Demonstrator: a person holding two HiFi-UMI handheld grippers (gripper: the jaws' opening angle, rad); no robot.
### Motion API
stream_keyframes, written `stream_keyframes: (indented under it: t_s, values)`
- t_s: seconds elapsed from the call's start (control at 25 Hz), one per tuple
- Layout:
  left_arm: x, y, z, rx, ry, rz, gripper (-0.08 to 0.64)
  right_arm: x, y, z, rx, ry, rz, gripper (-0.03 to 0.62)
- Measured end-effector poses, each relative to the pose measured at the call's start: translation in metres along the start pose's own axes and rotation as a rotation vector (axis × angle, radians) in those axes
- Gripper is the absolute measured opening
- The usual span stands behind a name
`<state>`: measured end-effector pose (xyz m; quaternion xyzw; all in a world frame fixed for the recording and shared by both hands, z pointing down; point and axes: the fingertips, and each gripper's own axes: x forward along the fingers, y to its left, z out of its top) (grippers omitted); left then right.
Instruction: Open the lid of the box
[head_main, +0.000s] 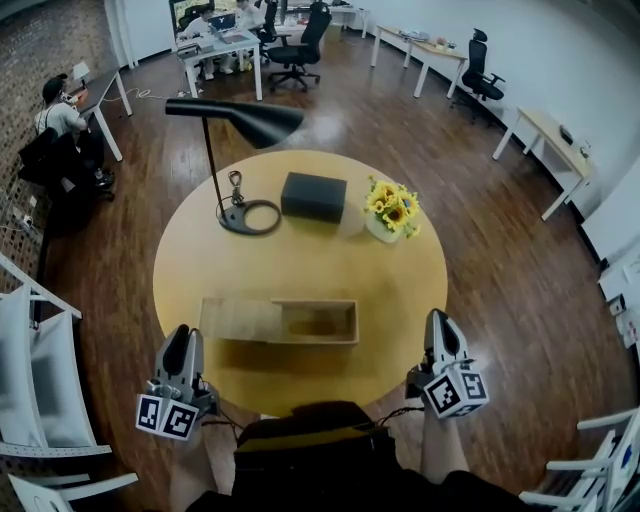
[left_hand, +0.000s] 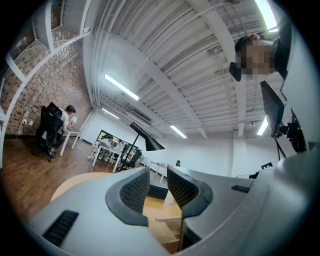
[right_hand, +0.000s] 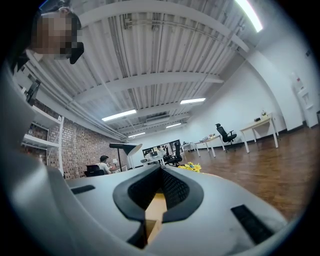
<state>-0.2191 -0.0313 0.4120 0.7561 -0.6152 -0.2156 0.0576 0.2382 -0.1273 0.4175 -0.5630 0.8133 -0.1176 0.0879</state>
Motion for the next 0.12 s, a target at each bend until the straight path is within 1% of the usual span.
stream_keyframes:
  t_s: [0.12]
  values:
    - [0.0004,-0.0018,0.0013,-0.007,0.003,-0.005,0.106,-0.0024,0.0018,0.0013,0.001,-0.002,0.0,0.001]
